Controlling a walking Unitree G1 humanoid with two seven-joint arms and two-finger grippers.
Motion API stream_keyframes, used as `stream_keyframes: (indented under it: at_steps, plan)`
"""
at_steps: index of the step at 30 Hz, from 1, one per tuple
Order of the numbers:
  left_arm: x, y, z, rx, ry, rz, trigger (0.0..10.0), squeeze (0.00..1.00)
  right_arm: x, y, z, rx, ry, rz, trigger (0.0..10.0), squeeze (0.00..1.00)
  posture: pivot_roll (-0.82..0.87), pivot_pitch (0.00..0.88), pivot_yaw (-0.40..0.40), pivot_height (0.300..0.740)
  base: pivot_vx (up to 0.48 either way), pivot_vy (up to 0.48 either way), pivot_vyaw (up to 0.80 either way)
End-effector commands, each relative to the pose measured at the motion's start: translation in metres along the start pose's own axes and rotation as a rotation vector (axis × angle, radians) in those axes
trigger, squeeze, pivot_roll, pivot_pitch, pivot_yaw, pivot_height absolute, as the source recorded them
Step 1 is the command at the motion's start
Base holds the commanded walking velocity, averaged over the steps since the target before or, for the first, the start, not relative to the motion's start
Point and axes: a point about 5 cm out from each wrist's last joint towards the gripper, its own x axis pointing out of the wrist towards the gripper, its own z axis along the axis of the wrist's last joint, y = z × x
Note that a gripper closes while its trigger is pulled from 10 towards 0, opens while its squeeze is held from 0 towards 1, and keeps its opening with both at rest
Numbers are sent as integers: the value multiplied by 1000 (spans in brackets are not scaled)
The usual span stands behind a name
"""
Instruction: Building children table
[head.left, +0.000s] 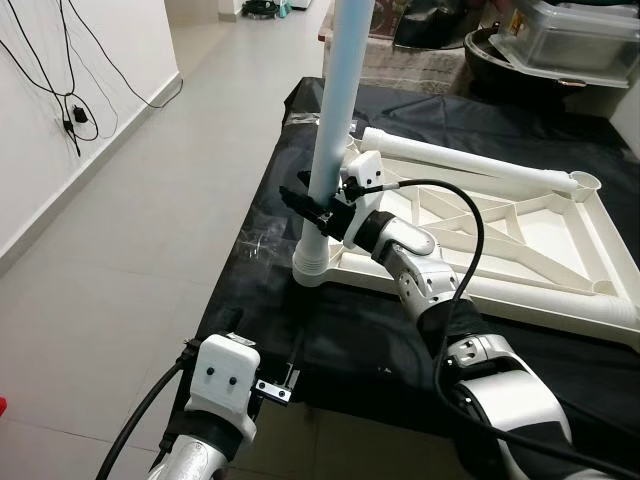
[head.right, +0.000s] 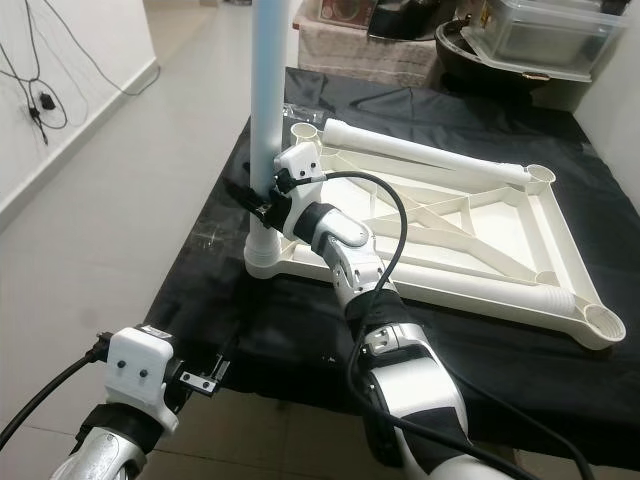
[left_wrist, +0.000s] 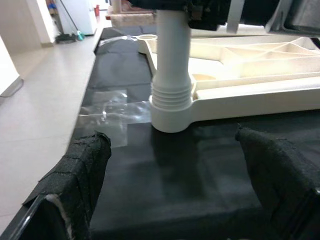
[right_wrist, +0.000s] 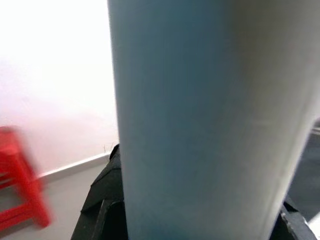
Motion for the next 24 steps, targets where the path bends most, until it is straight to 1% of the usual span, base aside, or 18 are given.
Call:
stream_keyframes:
  at_steps: [1, 2, 3, 5, 6, 8, 9, 10, 11, 13, 15, 16, 17, 18, 19, 21, 22, 24]
  plan:
    - [0, 1, -6, 8, 21, -4, 10000, 0, -31, -29, -34, -35, 175, -325, 0, 0, 109, 137, -82, 740, 0, 0, 0]
    - [0, 1, -7, 11, 21, -6, 10000, 0, -43, -38, -38, -59, 225, -515, 0, 0, 107, 130, -78, 740, 0, 0, 0]
    - [0, 1, -7, 11, 21, -6, 10000, 0, -43, -38, -38, -59, 225, -515, 0, 0, 107, 130, -78, 740, 0, 0, 0]
    - [1, 1, -7, 14, 22, -10, 10000, 0, -59, -46, -40, -73, 273, -756, 0, 0, 107, 128, -78, 740, 0, 0, 0]
    - [1, 1, -7, 14, 22, -10, 10000, 0, -59, -46, -40, -73, 273, -756, 0, 0, 107, 128, -78, 740, 0, 0, 0]
    - [2, 1, -8, 15, 21, -14, 10000, 0, -72, -40, -36, -41, 277, -989, 0, 0, 107, 121, -75, 740, 0, 0, 0]
    - [2, 1, -8, 15, 21, -14, 10000, 0, -72, -40, -36, -41, 277, -989, 0, 0, 107, 121, -75, 740, 0, 0, 0]
    - [3, 1, -8, 15, 20, -15, 10000, 0, -77, -37, -34, -22, 277, -1070, 0, 0, 109, 120, -73, 740, 0, 0, 0]
    - [3, 1, -8, 16, 20, -16, 10000, 0, -77, -28, -32, 8, 270, -1133, 0, 0, 109, 118, -75, 740, 0, 0, 0]
    - [3, 1, -8, 16, 20, -16, 10000, 0, -77, -28, -32, 8, 270, -1133, 0, 0, 109, 118, -75, 740, 0, 0, 0]
    - [3, 1, -8, 19, 21, -18, 10000, 0, -71, -8, -33, 85, 272, -1191, 0, 0, 114, 116, -76, 740, 0, 0, 0]
    - [3, 1, -8, 19, 21, -18, 10000, 0, -71, -8, -33, 85, 272, -1191, 0, 0, 114, 116, -76, 740, 0, 0, 0]
    - [3, 1, -8, 20, 21, -18, 10000, 0, -67, 2, -33, 114, 282, -1212, 0, 0, 114, 116, -76, 740, 0, 0, 0]
    - [3, 1, -8, 20, 21, -18, 10000, 0, -67, 2, -33, 114, 282, -1212, 0, 0, 114, 116, -76, 740, 0, 0, 0]
    - [3, 0, -8, 20, 21, -19, 10000, 0, -64, 9, -34, 130, 292, -1214, 0, 0, 115, 115, -78, 740, 0, 0, 0]
    - [3, 0, -8, 20, 21, -19, 10000, 0, -64, 9, -34, 130, 292, -1214, 0, 0, 115, 115, -78, 740, 0, 0, 0]
    - [3, 0, -9, 20, 21, -20, 10000, 0, -59, 17, -32, 138, 288, -1191, 0, 0, 116, 112, -77, 740, 0, 0, 0]
    - [3, 0, -9, 20, 21, -20, 10000, 0, -59, 17, -32, 138, 288, -1191, 0, 0, 116, 112, -77, 740, 0, 0, 0]
